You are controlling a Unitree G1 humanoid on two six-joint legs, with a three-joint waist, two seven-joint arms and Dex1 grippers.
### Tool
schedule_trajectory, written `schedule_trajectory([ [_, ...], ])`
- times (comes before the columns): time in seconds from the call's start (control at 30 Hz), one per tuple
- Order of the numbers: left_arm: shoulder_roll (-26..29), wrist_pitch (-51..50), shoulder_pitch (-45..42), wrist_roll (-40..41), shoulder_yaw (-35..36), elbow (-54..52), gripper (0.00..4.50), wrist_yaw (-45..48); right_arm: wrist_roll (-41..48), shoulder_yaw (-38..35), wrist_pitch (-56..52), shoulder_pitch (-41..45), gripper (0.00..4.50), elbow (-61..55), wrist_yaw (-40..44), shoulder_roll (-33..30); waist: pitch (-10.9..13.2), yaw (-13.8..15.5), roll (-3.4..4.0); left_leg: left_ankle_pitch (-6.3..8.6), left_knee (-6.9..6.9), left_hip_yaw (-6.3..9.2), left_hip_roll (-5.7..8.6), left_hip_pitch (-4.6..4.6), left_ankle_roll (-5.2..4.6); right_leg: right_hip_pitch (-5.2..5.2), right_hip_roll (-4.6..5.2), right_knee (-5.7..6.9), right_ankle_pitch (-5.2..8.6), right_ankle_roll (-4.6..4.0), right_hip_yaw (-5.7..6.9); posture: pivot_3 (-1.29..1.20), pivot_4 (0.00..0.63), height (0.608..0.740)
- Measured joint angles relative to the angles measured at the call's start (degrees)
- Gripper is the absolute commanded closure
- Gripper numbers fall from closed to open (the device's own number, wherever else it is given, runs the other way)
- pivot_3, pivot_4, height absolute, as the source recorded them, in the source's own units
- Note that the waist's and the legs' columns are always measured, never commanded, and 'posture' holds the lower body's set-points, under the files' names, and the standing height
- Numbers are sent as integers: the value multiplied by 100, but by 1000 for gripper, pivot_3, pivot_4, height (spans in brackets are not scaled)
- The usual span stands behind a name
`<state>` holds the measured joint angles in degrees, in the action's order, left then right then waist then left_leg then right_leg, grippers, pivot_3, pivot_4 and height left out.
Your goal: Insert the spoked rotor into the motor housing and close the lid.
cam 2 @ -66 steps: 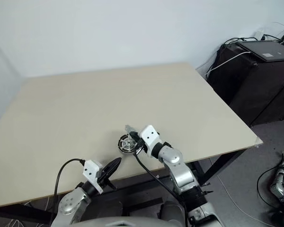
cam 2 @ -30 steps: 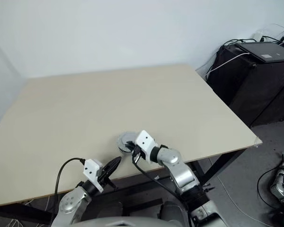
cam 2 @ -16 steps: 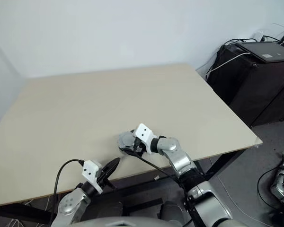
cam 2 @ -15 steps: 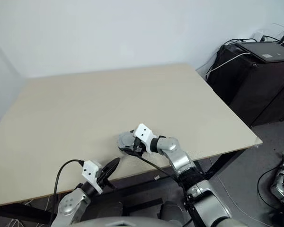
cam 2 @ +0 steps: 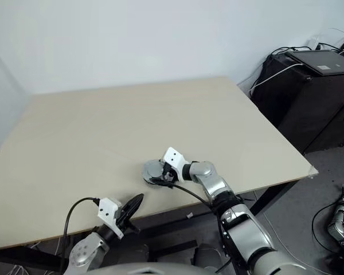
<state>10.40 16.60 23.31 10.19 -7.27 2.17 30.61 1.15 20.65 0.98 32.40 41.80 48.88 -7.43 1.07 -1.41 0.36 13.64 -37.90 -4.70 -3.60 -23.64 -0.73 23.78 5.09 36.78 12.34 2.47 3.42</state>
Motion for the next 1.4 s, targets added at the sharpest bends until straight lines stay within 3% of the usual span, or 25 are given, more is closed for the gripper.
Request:
schedule_trajectory([
  [0.23,-20,20,36,-1,-3,-2,4500,-82,-85,-33,23,125,29,307,212,28,0,-2,1,0,0,-1,0,1,0,0,0,1,0,0,-1,0,0,740],
  [0.4,-21,20,64,-1,-4,-6,4500,-112,-94,-109,23,133,1167,334,248,66,1,-5,2,1,0,-1,0,1,1,1,0,2,0,0,-1,0,0,740],
  [1.4,-8,-47,-24,0,-66,-71,4500,-62,-449,62,-620,-265,1171,-723,117,-86,-4,16,9,2,2,-1,0,6,3,-1,2,2,4,-3,-1,0,0,740],
])
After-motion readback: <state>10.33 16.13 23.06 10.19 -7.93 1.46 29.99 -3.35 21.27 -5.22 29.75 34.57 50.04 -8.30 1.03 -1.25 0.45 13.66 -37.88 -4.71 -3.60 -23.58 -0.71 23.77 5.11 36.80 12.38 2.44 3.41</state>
